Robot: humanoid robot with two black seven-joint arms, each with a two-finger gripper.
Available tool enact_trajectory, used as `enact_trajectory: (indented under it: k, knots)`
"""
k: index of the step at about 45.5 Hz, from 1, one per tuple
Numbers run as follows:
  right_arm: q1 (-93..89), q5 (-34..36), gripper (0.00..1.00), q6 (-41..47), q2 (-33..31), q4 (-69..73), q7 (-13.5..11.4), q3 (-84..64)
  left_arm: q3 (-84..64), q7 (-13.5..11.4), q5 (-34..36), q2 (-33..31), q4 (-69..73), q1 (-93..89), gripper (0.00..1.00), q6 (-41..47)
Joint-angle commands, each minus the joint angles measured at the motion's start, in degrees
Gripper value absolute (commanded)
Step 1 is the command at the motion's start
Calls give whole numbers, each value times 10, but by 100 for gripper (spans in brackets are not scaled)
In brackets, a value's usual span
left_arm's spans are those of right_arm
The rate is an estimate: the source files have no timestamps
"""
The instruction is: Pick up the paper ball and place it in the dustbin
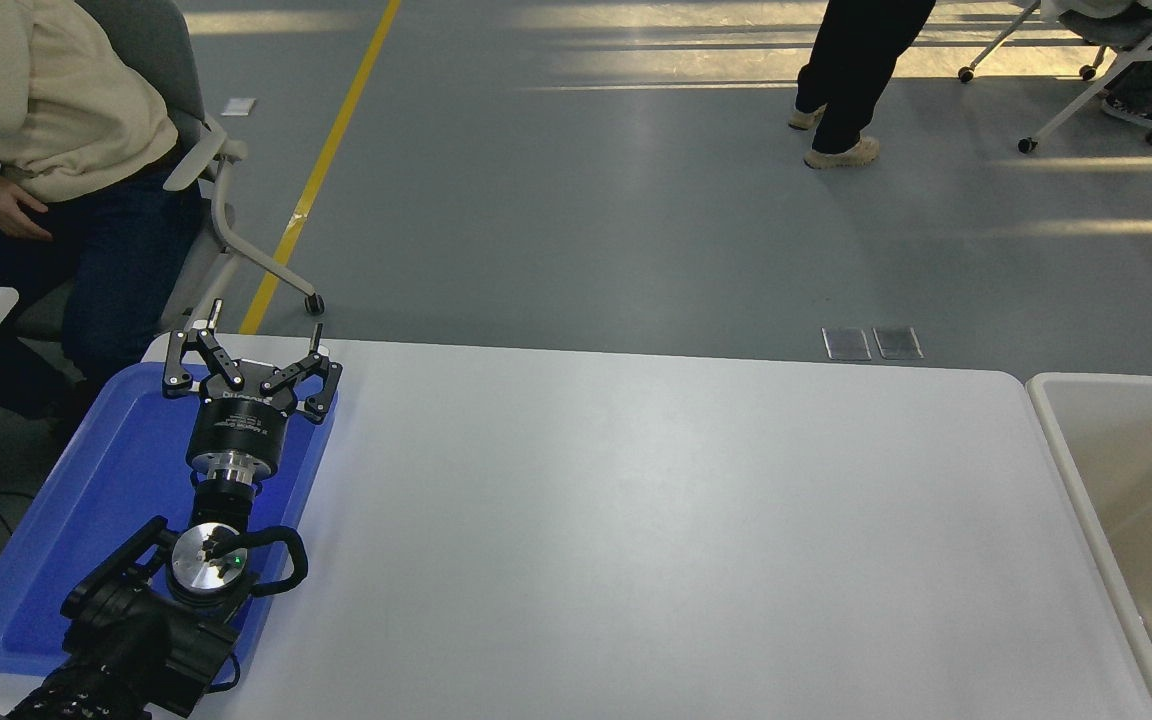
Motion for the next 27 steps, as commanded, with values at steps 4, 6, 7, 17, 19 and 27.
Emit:
enact_trajectory:
  k: [4, 6, 7, 17, 19, 27]
  knots:
    - [-9, 27, 75, -7, 11, -3, -1, 25, 0, 0, 0, -1, 0, 0, 100, 0]
    - [-9, 31, 87, -5, 11, -3, -1, 29, 0, 0, 0, 0, 0, 0, 100, 0]
    - [-9, 31, 90, -5, 12, -3, -1, 30, 0, 0, 0, -1, 0, 0, 100, 0]
    - [-9, 31, 100, -5, 16, -3, -1, 31, 0, 0, 0, 0, 0, 0, 100, 0]
    - [-8, 31, 100, -6, 19, -3, -1, 31, 0, 0, 0, -1, 0, 0, 100, 0]
    - [-2, 48, 99, -17, 24, -4, 2, 63, 0, 0, 0, -1, 0, 0, 100, 0]
